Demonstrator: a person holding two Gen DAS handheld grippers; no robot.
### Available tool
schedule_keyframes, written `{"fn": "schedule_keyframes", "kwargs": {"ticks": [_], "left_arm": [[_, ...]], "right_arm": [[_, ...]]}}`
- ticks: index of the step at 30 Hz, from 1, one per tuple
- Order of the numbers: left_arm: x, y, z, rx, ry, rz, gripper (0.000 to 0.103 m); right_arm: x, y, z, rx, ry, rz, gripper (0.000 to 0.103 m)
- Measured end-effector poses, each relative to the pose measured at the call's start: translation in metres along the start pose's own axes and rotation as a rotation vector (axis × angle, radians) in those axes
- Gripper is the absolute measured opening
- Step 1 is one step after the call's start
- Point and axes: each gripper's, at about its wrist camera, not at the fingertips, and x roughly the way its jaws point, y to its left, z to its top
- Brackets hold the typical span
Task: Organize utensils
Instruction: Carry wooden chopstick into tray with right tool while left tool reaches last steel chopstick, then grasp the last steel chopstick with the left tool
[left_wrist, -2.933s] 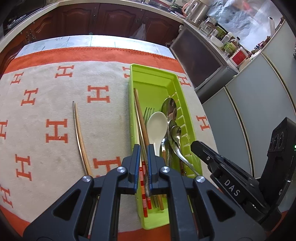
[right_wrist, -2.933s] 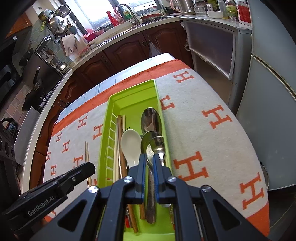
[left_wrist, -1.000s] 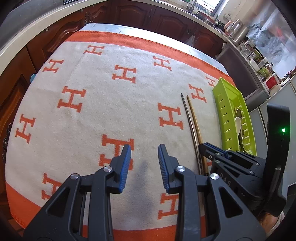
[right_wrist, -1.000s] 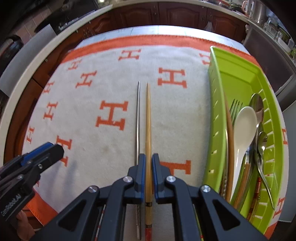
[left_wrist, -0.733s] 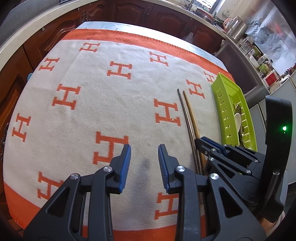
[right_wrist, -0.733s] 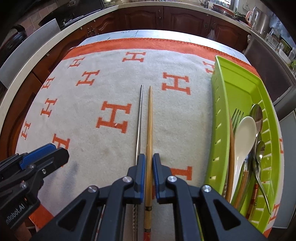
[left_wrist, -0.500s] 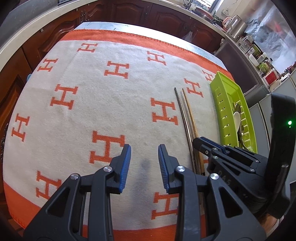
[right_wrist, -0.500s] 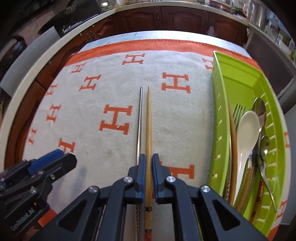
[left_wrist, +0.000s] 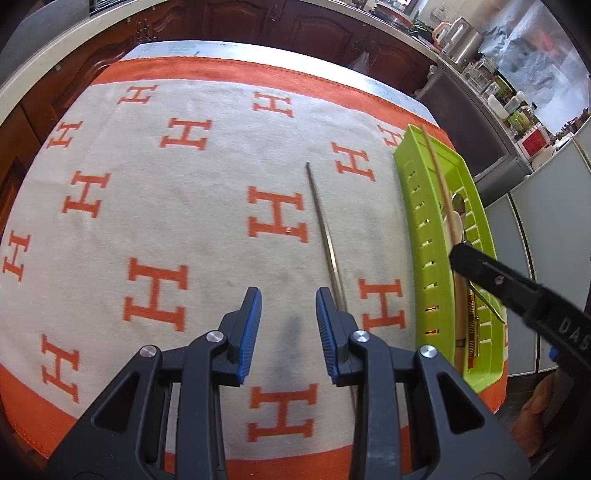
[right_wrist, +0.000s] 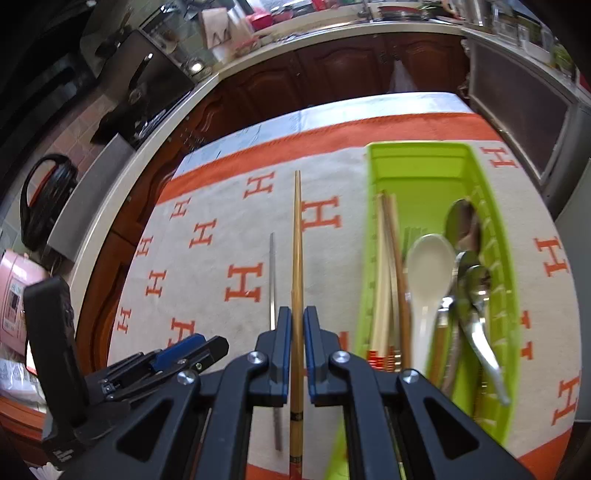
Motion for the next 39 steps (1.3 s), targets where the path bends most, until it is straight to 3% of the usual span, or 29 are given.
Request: {"fn": "schedule_keyframes", "kwargs": {"ticks": [9,15,27,36,39], "left_arm": [[0.025,-0.029,-0.004,0.011,0.029,0.040,0.027],[0.033,-0.041,-0.004,0.025,0.011,0.089,0.028],[0.039,-0.060,-0.008,0.057,-0.032,0.160,0.049],[0.042,-0.064,-0.012,0.071,-0.061,0.195,0.048],[0.041,-0.063,-0.012,0.067,-0.068,0.217,0.037]], "right_arm": [[-0.019,-0.054,0.005,0.107,-0.062,-0.035,0.006],[-0.012,-0.064,0.010,0.099,-0.070,-0.046,0.006],[0.010,-0.068,0.022,0.087,-0.061,-0.050,0.007],[0.006,-0.073,0.011,0.103,-0.057,-0.047,0.007],[0.005,-0.074,0.007,0.106,-0.057,-0.044,0.007]]}}
